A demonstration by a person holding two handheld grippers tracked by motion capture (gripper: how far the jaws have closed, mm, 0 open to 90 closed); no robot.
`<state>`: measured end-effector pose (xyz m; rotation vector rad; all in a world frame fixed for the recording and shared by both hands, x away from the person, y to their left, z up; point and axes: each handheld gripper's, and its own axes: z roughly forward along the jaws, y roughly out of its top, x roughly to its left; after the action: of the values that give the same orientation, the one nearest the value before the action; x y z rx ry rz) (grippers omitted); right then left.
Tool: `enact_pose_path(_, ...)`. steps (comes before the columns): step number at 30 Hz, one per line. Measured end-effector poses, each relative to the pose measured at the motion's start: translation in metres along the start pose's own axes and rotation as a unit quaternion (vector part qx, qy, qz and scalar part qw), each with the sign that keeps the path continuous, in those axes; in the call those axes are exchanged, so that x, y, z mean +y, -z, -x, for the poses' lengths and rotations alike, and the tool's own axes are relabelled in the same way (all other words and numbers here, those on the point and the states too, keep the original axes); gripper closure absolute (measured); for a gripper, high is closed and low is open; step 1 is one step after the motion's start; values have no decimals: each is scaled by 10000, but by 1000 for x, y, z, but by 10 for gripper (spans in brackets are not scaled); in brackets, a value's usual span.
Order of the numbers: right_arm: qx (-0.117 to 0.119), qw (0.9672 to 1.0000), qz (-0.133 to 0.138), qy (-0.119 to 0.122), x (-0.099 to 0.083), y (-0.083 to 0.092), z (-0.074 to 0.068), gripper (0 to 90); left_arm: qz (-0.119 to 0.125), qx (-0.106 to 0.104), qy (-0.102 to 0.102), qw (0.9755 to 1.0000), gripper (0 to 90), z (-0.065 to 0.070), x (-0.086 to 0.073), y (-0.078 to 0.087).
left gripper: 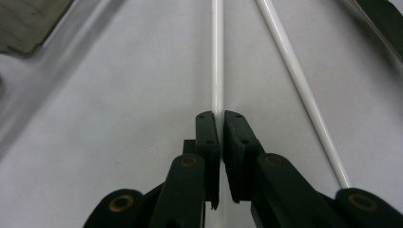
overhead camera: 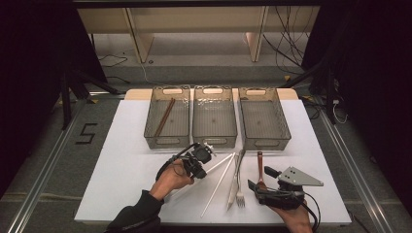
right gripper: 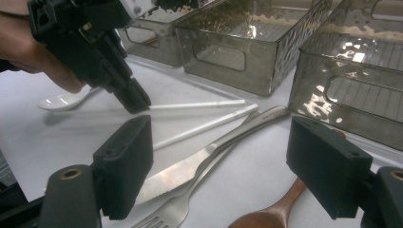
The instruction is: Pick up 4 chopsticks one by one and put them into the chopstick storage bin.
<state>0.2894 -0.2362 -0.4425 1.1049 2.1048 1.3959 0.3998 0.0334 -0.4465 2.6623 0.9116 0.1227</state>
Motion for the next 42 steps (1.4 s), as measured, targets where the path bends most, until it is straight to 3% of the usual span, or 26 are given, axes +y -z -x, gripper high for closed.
enact_pose_path(15, -5, 10000, -3, 0, 0, 0, 0, 245, 326, 49, -161, 9993, 848, 1, -1, 30)
enact_pose_path(19, -8, 10000, -2, -2, 0, -1, 0, 245, 494, 69, -99, 9987, 848, 0, -2, 39)
enact_pose_path(25, -9, 10000, -11, -9, -1, -1, 0, 245, 556, 138, -104, 9983, 848, -5, -2, 49)
enact_pose_path(32, -6, 10000, -16, -6, -1, -1, 1, 245, 793, 306, -43, 9964, 848, -16, -6, 76)
enact_pose_path(34, -8, 10000, -13, -9, -1, -1, 1, 245, 766, 331, -57, 9965, 848, -18, -6, 80)
enact_pose_path(40, -5, 10000, -14, -4, 0, -2, 1, 245, 951, 614, 50, 9936, 848, -34, -6, 103)
enact_pose_path(42, -6, 10000, -10, -7, 0, -2, 1, 245, 1000, 743, 162, 9921, 848, -48, -3, 110)
